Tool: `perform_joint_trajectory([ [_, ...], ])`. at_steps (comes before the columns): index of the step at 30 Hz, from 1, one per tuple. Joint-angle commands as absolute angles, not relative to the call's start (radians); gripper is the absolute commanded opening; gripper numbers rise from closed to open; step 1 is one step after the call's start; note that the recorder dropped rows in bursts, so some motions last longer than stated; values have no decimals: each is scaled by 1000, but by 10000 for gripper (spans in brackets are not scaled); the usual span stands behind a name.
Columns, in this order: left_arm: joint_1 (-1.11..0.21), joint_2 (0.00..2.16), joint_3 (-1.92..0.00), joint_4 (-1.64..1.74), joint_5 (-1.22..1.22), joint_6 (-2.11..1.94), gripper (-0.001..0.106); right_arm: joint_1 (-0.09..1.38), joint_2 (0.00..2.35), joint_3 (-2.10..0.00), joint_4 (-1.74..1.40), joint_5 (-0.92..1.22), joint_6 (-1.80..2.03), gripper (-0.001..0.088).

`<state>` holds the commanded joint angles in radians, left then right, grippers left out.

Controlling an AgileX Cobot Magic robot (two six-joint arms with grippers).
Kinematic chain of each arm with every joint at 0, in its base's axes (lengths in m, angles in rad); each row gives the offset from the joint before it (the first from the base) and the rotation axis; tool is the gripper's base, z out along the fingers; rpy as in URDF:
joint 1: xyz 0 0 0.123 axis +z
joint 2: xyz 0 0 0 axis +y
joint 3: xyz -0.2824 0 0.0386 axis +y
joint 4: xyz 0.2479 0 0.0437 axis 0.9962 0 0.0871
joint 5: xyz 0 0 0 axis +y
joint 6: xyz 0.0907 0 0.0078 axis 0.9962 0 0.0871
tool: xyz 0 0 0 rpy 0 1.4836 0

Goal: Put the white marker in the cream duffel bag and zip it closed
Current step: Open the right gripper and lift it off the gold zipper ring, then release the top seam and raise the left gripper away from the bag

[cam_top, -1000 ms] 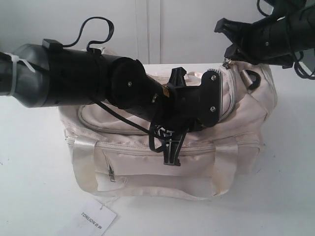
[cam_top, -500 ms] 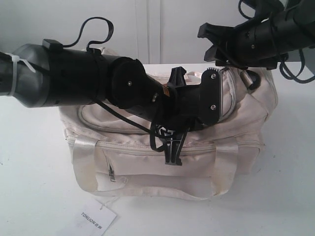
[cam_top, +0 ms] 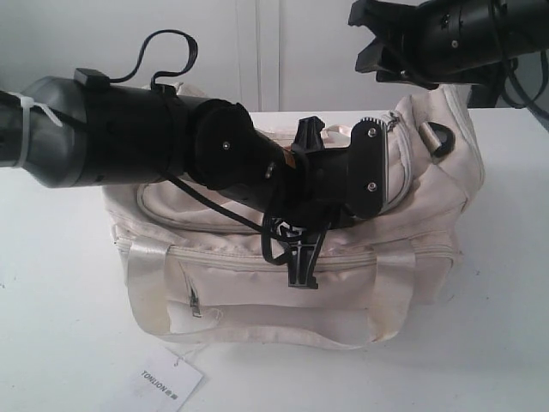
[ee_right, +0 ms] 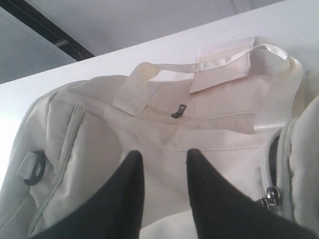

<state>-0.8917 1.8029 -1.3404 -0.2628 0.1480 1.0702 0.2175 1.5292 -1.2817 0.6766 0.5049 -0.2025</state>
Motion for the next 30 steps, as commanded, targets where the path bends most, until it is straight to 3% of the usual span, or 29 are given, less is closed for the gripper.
perform_joint_trajectory([
  [4,-892,1803,-1340,-281,125,1068,41,217,1525,-1282,677,545,-202,294],
  [11,-892,1798,-1340,-291,119,1068,384,217,1525,-1282,677,599,-153,294],
  [14,-892,1776,-1340,-334,133,1068,474,217,1525,-1282,677,601,-128,294],
  [30,-883,1621,-1340,-376,378,914,498,217,1522,-1282,677,710,-90,294],
])
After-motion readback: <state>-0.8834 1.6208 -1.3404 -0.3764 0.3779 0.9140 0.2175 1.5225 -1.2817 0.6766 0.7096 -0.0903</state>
